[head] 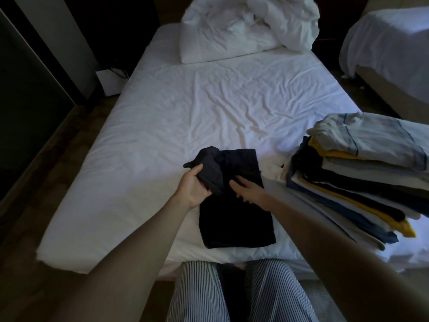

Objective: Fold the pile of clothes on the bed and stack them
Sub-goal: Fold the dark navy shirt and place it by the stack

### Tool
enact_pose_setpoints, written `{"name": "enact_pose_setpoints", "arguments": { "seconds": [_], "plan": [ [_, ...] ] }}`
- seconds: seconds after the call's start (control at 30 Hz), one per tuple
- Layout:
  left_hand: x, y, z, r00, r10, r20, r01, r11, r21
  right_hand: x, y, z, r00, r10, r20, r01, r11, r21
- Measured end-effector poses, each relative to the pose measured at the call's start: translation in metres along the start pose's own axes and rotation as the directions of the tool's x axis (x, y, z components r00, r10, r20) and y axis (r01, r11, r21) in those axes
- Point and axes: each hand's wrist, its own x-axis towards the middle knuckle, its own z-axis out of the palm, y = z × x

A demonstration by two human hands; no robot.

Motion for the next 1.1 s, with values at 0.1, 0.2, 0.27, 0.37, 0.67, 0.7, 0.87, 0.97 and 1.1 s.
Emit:
{"name": "enact_pose_setpoints", "arguments": {
  "seconds": [0.1,0.2,0.27,0.37,0.67,0.7,0.87,0.97,1.1],
  "plan": [
    [0.0,0.002,-0.002,1.0,-0.018,0.006,0.017,0.999,0.035,0.012,0.01,0.009,1.0,0.0,0.014,0.005,0.941,-0.338],
    [0.003,0.001,0.0,1.0,-0.03,-0.004,0.03,0.999,0.039,0.013,0.021,0.018,0.982,0.122,0.144,-0.046,0.895,-0.444],
    [0.005,0.0,0.005,1.0,-0.022,-0.007,0.022,0.999,0.027,0.008,0.023,0.021,0.98,0.133,0.144,-0.111,0.982,-0.154],
    [0.02,0.001,0.023,1.0,0.024,-0.017,-0.023,0.999,0.03,-0.004,0.02,0.013,0.996,0.05,0.075,-0.073,0.934,0.349],
    [0.063,-0.015,0.111,0.992,0.119,-0.039,-0.072,0.795,0.602,-0.025,0.069,-0.023,0.929,0.267,-0.256,-0.185,0.935,0.303],
    [0.067,-0.018,0.101,0.987,0.149,-0.055,-0.082,0.771,0.631,-0.028,0.075,-0.022,0.911,0.281,-0.302,-0.193,0.938,0.288],
    [0.051,-0.032,0.018,0.901,0.353,-0.252,0.04,0.51,0.859,-0.032,0.074,-0.009,0.916,0.31,-0.255,-0.263,0.944,0.202],
    [0.028,-0.04,-0.028,0.833,0.393,-0.389,0.283,0.302,0.91,-0.03,0.062,0.002,0.931,0.323,-0.17,-0.312,0.946,0.089],
    [0.004,-0.064,-0.057,0.92,0.234,-0.313,0.207,0.389,0.898,-0.048,0.055,0.028,0.944,0.197,-0.264,-0.254,0.946,-0.201]
  ]
}}
